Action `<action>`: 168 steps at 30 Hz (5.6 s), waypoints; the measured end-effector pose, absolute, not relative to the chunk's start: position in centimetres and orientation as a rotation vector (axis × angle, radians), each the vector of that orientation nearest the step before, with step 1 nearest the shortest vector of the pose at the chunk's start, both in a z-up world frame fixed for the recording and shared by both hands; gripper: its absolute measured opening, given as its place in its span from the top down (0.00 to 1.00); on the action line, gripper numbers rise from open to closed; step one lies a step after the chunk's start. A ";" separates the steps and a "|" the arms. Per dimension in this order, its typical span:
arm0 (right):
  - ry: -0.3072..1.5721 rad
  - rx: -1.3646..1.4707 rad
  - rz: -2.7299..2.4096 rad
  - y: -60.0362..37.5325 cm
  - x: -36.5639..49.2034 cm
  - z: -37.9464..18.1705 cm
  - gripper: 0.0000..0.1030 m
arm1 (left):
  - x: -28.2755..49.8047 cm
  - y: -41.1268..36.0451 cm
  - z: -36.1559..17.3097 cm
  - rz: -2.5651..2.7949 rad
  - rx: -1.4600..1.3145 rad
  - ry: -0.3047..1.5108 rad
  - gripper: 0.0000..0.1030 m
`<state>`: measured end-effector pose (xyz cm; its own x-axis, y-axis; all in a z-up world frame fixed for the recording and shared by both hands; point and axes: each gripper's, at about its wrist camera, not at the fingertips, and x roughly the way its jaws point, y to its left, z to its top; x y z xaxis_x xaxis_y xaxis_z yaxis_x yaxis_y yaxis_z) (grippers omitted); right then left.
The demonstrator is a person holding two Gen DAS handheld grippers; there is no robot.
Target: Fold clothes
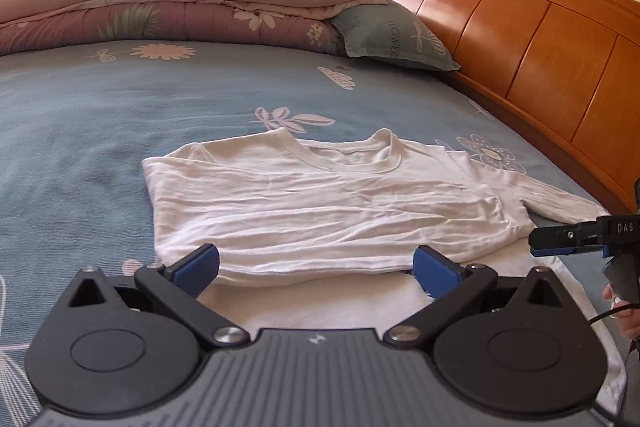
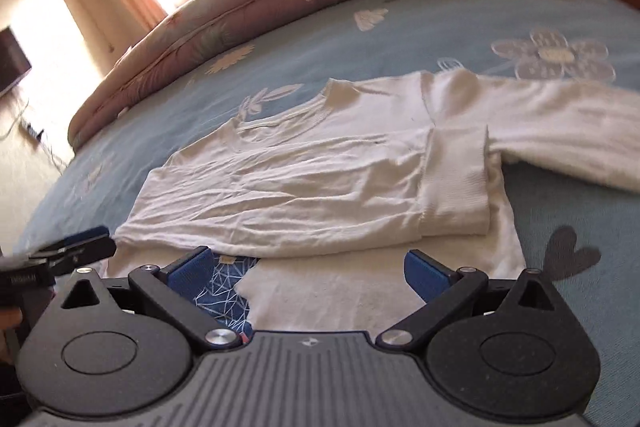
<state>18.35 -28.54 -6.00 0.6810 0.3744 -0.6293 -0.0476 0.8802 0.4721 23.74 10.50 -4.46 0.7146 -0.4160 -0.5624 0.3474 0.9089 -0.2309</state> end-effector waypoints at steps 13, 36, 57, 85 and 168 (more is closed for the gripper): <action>0.801 0.264 0.259 -26.8 18.1 -7.9 0.00 | 25.2 11.6 -5.3 -0.495 -0.210 0.663 0.01; 0.902 -0.290 0.502 -29.3 32.2 -4.3 0.62 | 24.9 8.9 -6.0 -0.618 -0.210 0.661 0.01; 0.800 -0.406 0.474 -28.1 33.8 -2.8 0.88 | 24.8 8.1 -7.1 -0.624 -0.200 0.692 0.01; 0.807 -0.380 0.749 -19.7 35.4 -5.8 0.94 | 25.0 9.8 -6.1 -0.586 -0.233 0.664 0.01; 0.899 -0.144 0.686 -1.6 35.3 -5.5 0.31 | 24.8 22.6 -2.3 -0.113 -0.452 0.624 0.01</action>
